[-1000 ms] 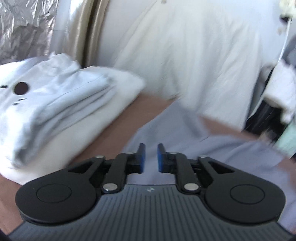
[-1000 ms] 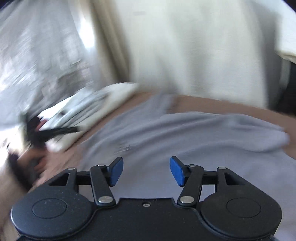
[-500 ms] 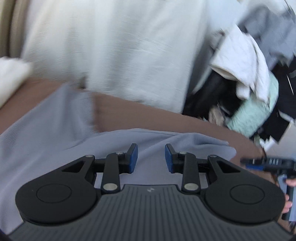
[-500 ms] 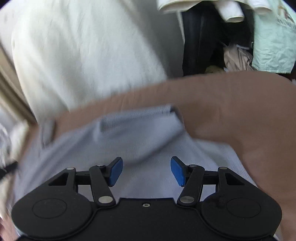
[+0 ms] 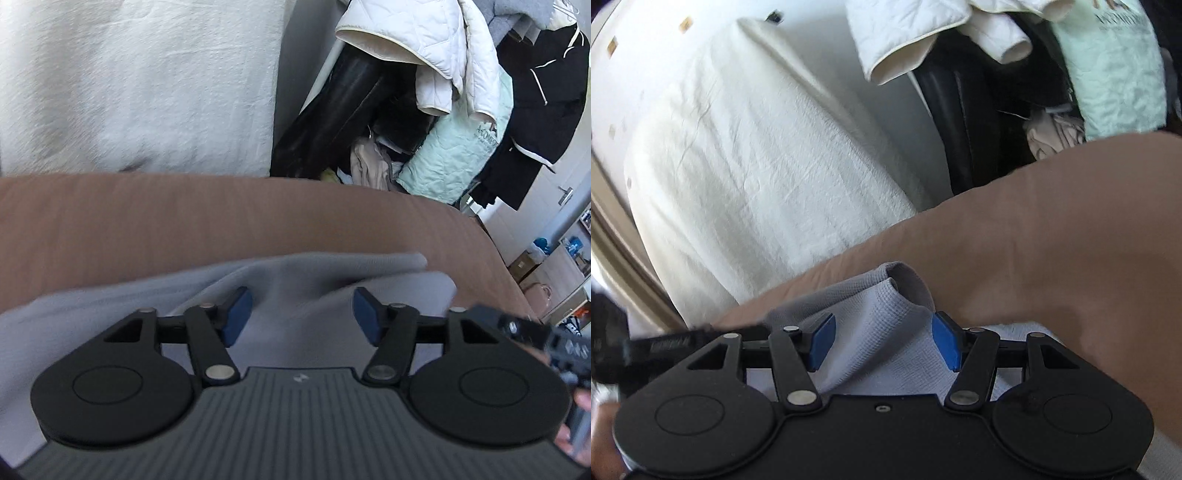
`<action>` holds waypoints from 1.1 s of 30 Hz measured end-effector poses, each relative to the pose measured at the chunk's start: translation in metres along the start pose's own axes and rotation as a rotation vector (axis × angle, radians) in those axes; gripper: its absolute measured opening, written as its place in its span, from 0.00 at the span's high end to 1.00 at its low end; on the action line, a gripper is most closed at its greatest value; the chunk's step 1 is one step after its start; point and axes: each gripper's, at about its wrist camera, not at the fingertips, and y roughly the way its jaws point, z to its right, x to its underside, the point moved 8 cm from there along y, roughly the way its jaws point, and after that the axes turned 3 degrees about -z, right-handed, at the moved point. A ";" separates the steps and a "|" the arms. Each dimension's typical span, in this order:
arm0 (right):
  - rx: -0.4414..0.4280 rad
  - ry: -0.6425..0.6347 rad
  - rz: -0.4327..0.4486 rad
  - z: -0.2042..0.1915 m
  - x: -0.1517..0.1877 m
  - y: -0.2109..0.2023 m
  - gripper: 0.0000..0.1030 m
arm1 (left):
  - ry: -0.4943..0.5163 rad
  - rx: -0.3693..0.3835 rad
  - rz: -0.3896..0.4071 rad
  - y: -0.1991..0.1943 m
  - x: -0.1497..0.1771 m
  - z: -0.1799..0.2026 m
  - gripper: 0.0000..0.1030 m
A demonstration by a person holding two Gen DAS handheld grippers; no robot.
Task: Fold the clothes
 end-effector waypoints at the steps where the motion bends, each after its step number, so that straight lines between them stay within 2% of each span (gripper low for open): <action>1: 0.000 -0.014 -0.003 -0.002 -0.001 0.002 0.38 | -0.006 0.002 0.010 0.007 -0.004 0.001 0.31; 2: -0.011 -0.023 -0.006 -0.004 -0.001 0.005 0.38 | -0.018 0.021 0.014 0.013 -0.009 0.001 0.31; 3: -0.020 -0.025 -0.015 -0.005 0.000 0.007 0.38 | -0.036 0.072 -0.002 0.020 -0.011 0.002 0.35; 4: -0.021 -0.018 -0.029 -0.004 0.002 0.010 0.38 | -0.053 0.138 -0.041 0.028 -0.011 0.002 0.61; 5: -0.024 -0.008 -0.047 -0.003 0.004 0.012 0.38 | -0.069 0.192 -0.098 0.036 -0.010 0.002 0.91; 6: -0.031 0.004 -0.062 -0.001 0.007 0.015 0.38 | -0.076 0.207 -0.124 0.039 -0.005 0.002 1.00; 12: -0.071 0.112 -0.042 0.015 0.002 0.008 0.38 | -0.041 0.311 -0.158 0.018 0.051 0.027 1.00; 14: -0.105 0.145 -0.022 0.016 -0.002 0.004 0.38 | -0.016 0.287 -0.186 0.015 0.070 0.033 1.00; 16: -0.127 0.166 -0.006 0.017 -0.004 0.001 0.34 | 0.004 0.266 -0.204 0.012 0.082 0.037 1.00; 21: -0.023 0.078 -0.065 0.015 0.014 0.020 0.32 | 0.048 0.218 -0.230 0.006 0.098 0.045 1.00; 26: -0.063 0.055 -0.078 0.001 0.022 0.026 0.33 | 0.107 0.167 -0.244 -0.005 0.102 0.052 1.00; 27: -0.085 0.034 -0.091 -0.004 0.023 0.027 0.35 | 0.120 0.158 -0.239 -0.008 0.101 0.054 0.99; 29: -0.129 -0.008 -0.116 -0.014 0.025 0.028 0.80 | 0.147 0.144 -0.202 -0.015 0.093 0.057 0.99; 30: -0.138 -0.022 -0.128 -0.017 0.026 0.028 0.91 | 0.162 0.138 -0.182 -0.019 0.089 0.059 0.98; 33: -0.122 -0.056 -0.128 -0.020 0.024 0.025 0.91 | 0.227 0.113 -0.070 -0.036 0.074 0.070 0.97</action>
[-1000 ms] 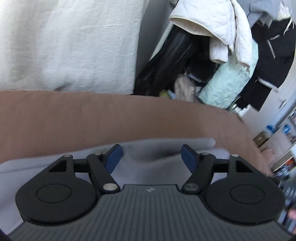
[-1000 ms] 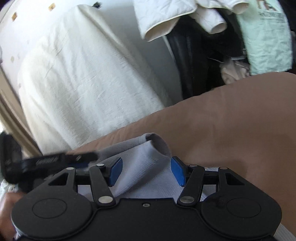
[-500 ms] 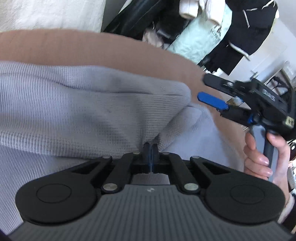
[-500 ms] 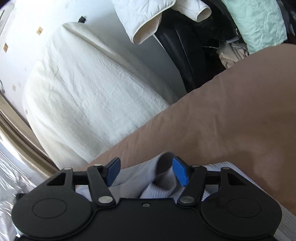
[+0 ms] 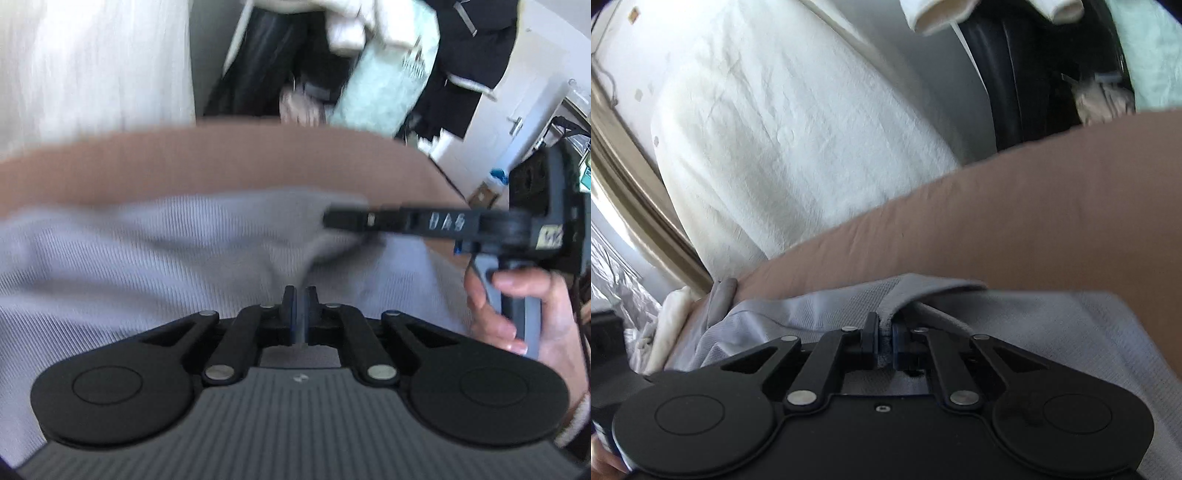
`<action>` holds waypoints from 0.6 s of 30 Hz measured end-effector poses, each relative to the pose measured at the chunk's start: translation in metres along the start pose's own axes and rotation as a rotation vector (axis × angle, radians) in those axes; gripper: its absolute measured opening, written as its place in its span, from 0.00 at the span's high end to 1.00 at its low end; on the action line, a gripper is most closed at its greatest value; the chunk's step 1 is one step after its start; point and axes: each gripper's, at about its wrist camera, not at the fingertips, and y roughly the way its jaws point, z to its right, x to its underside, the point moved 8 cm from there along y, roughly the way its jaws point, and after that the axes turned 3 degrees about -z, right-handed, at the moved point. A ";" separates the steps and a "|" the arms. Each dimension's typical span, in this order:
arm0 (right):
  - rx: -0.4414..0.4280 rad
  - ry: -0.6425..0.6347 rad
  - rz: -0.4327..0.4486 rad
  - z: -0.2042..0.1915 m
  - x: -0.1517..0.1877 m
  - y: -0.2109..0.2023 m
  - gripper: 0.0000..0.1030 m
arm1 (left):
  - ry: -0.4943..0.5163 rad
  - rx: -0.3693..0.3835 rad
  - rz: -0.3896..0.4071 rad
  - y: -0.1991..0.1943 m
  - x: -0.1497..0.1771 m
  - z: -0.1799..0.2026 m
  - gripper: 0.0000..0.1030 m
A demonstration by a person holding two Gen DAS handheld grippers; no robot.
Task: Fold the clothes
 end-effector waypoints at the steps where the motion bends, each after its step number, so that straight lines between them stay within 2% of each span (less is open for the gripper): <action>1: 0.004 -0.007 0.007 -0.001 -0.001 -0.002 0.91 | 0.037 -0.010 0.032 -0.005 -0.005 0.004 0.93; 2: -0.006 0.003 0.015 0.000 -0.003 -0.005 0.91 | 0.073 -0.017 0.060 -0.012 -0.007 0.007 0.91; 3: -0.025 0.023 0.027 0.000 -0.006 -0.009 0.91 | 0.115 -0.022 0.083 -0.016 -0.012 0.013 0.82; 4: -0.053 0.048 0.040 0.000 -0.010 -0.013 0.91 | 0.156 -0.017 0.095 -0.016 -0.016 0.019 0.66; 6: -0.124 0.102 0.064 0.001 -0.018 -0.021 0.91 | 0.219 -0.010 0.091 -0.009 -0.020 0.030 0.49; 8: -0.175 0.135 0.080 0.001 -0.023 -0.028 0.91 | 0.276 -0.014 0.083 0.001 -0.023 0.039 0.46; 10: -0.192 0.143 0.090 -0.002 -0.026 -0.032 0.91 | 0.303 -0.072 0.076 0.015 -0.027 0.036 0.44; 11: -0.198 0.140 0.092 -0.003 -0.027 -0.034 0.91 | 0.310 -0.097 0.071 0.022 -0.029 0.034 0.46; 13: -0.196 0.145 0.089 -0.003 -0.028 -0.034 0.91 | 0.249 -0.098 0.050 0.032 -0.038 0.020 0.88; 14: -0.184 0.154 0.085 -0.001 -0.029 -0.034 0.91 | 0.200 -0.096 0.034 0.041 -0.046 0.013 0.99; 16: -0.133 0.167 0.080 0.009 -0.029 -0.035 0.88 | 0.153 -0.128 0.060 0.039 -0.065 -0.004 0.99; 18: -0.042 0.146 0.077 0.019 -0.029 -0.036 0.88 | 0.117 -0.165 0.084 0.040 -0.085 -0.021 0.99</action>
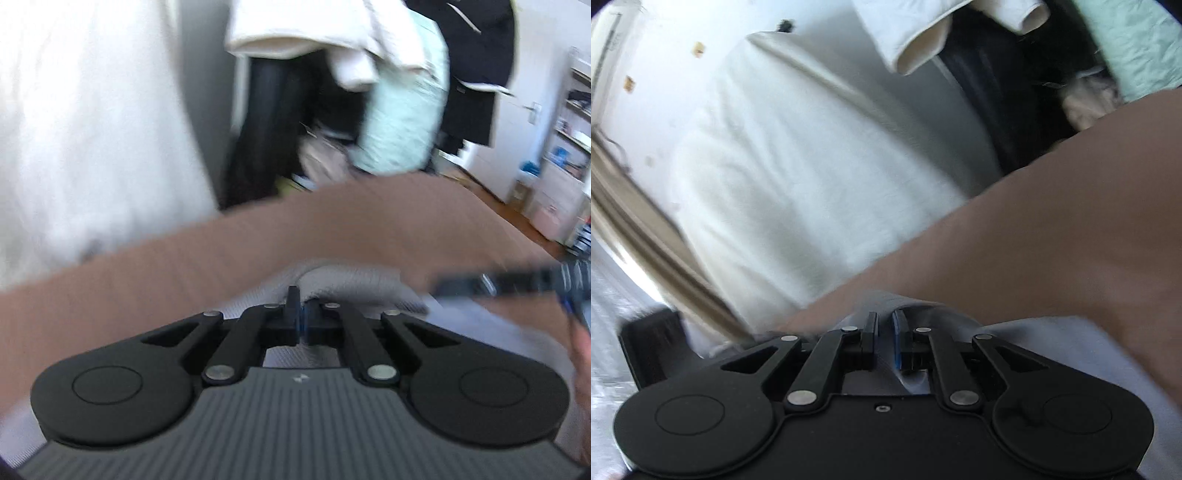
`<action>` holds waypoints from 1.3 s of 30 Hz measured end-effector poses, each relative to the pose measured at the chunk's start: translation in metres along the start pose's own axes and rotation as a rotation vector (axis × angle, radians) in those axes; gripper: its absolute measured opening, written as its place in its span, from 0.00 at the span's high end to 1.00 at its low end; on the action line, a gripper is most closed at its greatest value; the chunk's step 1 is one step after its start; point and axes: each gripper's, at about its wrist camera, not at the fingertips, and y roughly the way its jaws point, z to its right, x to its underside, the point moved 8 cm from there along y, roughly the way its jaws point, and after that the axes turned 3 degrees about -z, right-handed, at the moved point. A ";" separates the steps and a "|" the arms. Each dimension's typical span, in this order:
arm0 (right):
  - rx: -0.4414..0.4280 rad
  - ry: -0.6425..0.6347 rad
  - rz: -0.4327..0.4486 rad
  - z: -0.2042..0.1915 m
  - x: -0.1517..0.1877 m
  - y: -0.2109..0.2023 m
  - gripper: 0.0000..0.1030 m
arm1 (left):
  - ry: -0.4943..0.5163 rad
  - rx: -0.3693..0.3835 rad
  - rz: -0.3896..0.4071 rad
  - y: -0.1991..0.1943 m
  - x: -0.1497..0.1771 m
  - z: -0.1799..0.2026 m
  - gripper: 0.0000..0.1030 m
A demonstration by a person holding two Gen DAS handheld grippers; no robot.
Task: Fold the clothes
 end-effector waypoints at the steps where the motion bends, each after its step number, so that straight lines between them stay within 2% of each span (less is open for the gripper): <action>1: 0.089 -0.037 -0.012 0.006 0.000 0.001 0.88 | -0.027 -0.014 0.002 0.002 -0.009 -0.011 0.99; 3: 0.282 -0.107 -0.054 0.019 0.002 0.004 0.88 | -0.049 -0.053 0.012 0.006 -0.029 -0.031 0.99; 4: 0.323 -0.113 -0.074 0.024 0.003 0.006 0.88 | -0.056 -0.074 0.017 0.008 -0.038 -0.040 0.99; 5: 0.324 -0.093 -0.088 0.028 0.004 0.006 0.88 | -0.044 -0.104 0.027 0.011 -0.049 -0.047 0.99; 9: 0.273 0.003 -0.103 0.038 0.003 0.004 0.86 | -0.049 -0.119 0.071 0.022 -0.089 -0.062 0.99; 11: 0.321 -0.067 -0.134 0.036 0.006 0.007 0.79 | -0.060 -0.129 0.083 0.029 -0.100 -0.068 0.98; 12: 0.353 -0.111 -0.154 0.035 0.009 0.009 0.78 | -0.069 -0.139 0.081 0.034 -0.103 -0.071 0.94; 14: 0.449 -0.209 -0.188 0.035 0.014 0.015 0.79 | -0.131 -0.171 0.028 0.053 -0.102 -0.081 0.86; 15: 0.489 -0.229 -0.199 0.037 0.015 0.019 0.85 | -0.165 -0.173 0.014 0.058 -0.099 -0.084 0.81; 16: 0.509 -0.231 -0.206 0.040 0.016 0.021 0.86 | -0.196 -0.174 0.003 0.062 -0.096 -0.085 0.78; 19: 0.506 -0.213 -0.205 0.043 0.012 0.017 0.86 | -0.258 -0.176 0.015 0.051 -0.081 -0.085 0.43; 20: 0.508 -0.205 -0.199 0.044 0.008 0.013 0.85 | -0.267 -0.175 0.012 0.042 -0.072 -0.084 0.39; 21: 0.515 -0.195 -0.189 0.045 0.002 0.008 0.79 | -0.276 -0.174 0.009 0.033 -0.064 -0.083 0.37; 26: 0.477 -0.104 -0.130 0.043 -0.015 -0.034 0.74 | -0.348 -0.149 -0.078 -0.014 -0.009 -0.071 0.37; 29: 0.458 -0.046 -0.091 0.044 -0.018 -0.068 0.70 | -0.281 -0.138 -0.113 -0.044 0.025 -0.039 0.38; 31: 0.456 -0.008 -0.080 0.048 -0.011 -0.090 0.67 | -0.257 -0.106 -0.117 -0.065 0.047 -0.016 0.38; 34: 0.457 0.013 -0.099 0.055 0.001 -0.115 0.67 | -0.282 -0.038 -0.096 -0.092 0.071 0.019 0.38; 39: 0.424 0.024 -0.118 0.051 0.035 -0.157 0.64 | -0.295 -0.013 -0.096 -0.135 0.114 0.065 0.38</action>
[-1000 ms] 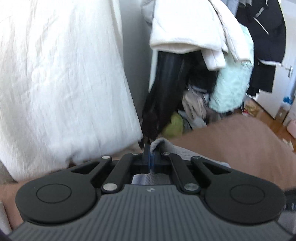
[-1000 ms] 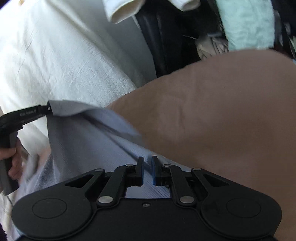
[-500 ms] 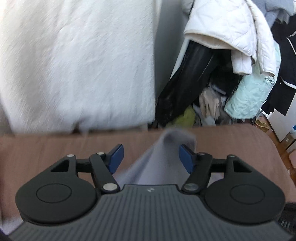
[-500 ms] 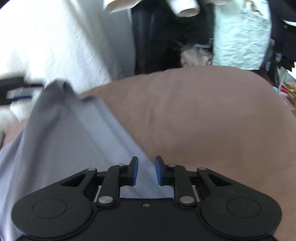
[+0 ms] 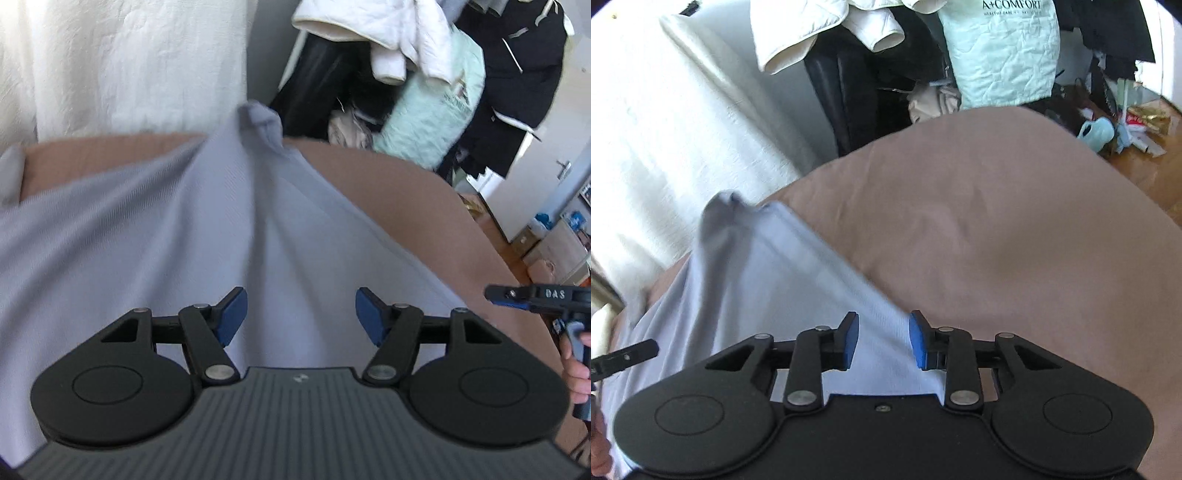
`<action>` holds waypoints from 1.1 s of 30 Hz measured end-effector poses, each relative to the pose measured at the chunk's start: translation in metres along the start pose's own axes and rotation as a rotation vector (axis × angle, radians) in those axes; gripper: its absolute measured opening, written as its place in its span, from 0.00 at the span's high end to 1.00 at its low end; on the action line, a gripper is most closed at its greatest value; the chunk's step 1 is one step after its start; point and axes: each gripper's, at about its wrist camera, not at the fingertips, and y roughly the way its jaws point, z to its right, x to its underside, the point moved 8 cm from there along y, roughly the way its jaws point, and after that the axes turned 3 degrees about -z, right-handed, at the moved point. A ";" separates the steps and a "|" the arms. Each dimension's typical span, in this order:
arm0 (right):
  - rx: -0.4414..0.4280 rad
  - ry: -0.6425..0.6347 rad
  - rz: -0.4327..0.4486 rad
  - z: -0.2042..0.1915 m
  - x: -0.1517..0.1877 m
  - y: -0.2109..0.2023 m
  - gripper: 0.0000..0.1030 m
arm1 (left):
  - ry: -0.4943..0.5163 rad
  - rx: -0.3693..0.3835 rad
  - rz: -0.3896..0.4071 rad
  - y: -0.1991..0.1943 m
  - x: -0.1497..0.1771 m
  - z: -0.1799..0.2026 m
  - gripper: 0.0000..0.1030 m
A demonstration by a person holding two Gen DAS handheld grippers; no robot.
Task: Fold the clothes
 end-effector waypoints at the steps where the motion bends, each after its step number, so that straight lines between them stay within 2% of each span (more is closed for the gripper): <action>1: -0.010 0.003 -0.001 0.002 0.010 -0.004 0.63 | 0.005 -0.004 -0.003 -0.007 0.012 0.003 0.37; 4: -0.017 -0.032 -0.015 0.004 0.034 -0.011 0.63 | 0.028 -0.028 -0.018 -0.027 0.050 0.005 0.37; 7: 0.064 -0.075 0.022 0.006 0.032 -0.005 0.63 | 0.036 -0.084 -0.051 -0.046 0.088 -0.009 0.37; 9: 0.085 -0.089 0.046 0.007 0.027 0.004 0.61 | 0.022 -0.111 -0.073 -0.056 0.105 -0.022 0.37; 11: 0.098 -0.113 0.026 0.004 0.023 0.018 0.61 | -0.008 -0.130 -0.090 -0.067 0.121 -0.038 0.37; 13: 0.117 -0.189 -0.041 -0.004 0.027 0.032 0.61 | -0.043 -0.140 -0.097 -0.080 0.136 -0.053 0.37; 15: 0.176 -0.243 -0.078 -0.008 0.035 0.038 0.61 | -0.079 -0.159 -0.094 -0.091 0.147 -0.069 0.37; 18: 0.210 -0.238 -0.053 -0.002 0.036 0.032 0.61 | -0.112 -0.137 -0.090 -0.098 0.156 -0.081 0.37; 21: 0.244 -0.197 -0.017 0.009 0.032 0.022 0.48 | -0.115 -0.088 -0.082 -0.100 0.162 -0.083 0.37; 23: 0.257 -0.162 -0.033 0.018 0.032 0.023 0.48 | -0.092 -0.064 -0.083 -0.098 0.169 -0.078 0.37; 26: 0.219 -0.159 -0.071 0.023 0.038 0.027 0.49 | -0.051 -0.062 -0.085 -0.096 0.177 -0.069 0.37; 31: 0.228 -0.201 -0.036 0.014 0.045 0.004 0.51 | -0.025 -0.085 -0.087 -0.098 0.182 -0.067 0.37; 33: 0.232 -0.234 -0.037 0.009 0.050 0.001 0.55 | -0.019 -0.094 -0.080 -0.097 0.182 -0.066 0.37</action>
